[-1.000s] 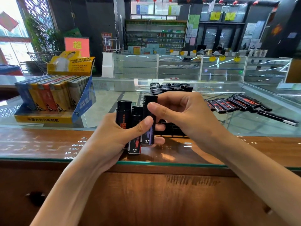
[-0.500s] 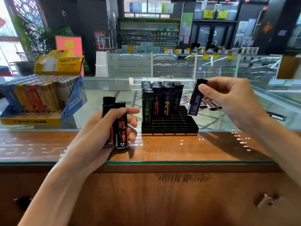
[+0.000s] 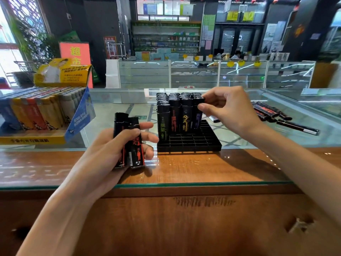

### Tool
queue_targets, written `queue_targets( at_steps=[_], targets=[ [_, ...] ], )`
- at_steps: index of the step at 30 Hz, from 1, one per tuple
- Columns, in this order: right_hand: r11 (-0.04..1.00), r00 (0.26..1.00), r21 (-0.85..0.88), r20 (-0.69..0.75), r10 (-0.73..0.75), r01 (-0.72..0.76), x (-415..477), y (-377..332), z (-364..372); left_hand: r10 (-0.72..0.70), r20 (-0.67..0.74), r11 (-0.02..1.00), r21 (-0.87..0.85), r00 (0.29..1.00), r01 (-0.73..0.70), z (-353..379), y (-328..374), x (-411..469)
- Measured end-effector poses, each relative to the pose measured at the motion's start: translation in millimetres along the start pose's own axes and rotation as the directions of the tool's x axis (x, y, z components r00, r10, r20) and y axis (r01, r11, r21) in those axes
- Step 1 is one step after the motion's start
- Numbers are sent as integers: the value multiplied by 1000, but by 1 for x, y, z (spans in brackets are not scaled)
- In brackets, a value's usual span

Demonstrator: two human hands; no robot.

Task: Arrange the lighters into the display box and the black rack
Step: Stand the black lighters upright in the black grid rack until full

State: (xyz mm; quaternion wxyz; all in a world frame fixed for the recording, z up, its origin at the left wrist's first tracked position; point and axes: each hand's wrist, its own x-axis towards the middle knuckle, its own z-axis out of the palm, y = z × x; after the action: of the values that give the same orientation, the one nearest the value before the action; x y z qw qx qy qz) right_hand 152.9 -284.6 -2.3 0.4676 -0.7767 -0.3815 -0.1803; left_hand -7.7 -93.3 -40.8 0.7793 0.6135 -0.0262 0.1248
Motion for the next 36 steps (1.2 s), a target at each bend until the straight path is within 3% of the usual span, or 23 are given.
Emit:
queue_targets(
  at_steps=[11,22,26,28,32,36],
  targets=[
    [998,994,-33,-95,51,-55,-1,3,3,33,60,999,18,998,-34,1,0,-2],
    [994,994,-77,-83,66,-73,-3,6,6,56,22,988,145,998,-59,1,0,-4],
    [992,968,-122,-249,-6,-25,-12,-8,4,51,35,989,135,998,-55,1,0,-4],
    [999,984,-29,-179,-22,17,-22,-25,7,46,43,991,121,998,-51,2,0,-4],
    [969,982,242,191,4,-51,-41,-64,29,41,49,995,91,998,-46,2,1,-5],
    [913,967,390,256,14,-116,-38,-75,40,64,74,994,85,995,-70,3,3,-7]
  ],
)
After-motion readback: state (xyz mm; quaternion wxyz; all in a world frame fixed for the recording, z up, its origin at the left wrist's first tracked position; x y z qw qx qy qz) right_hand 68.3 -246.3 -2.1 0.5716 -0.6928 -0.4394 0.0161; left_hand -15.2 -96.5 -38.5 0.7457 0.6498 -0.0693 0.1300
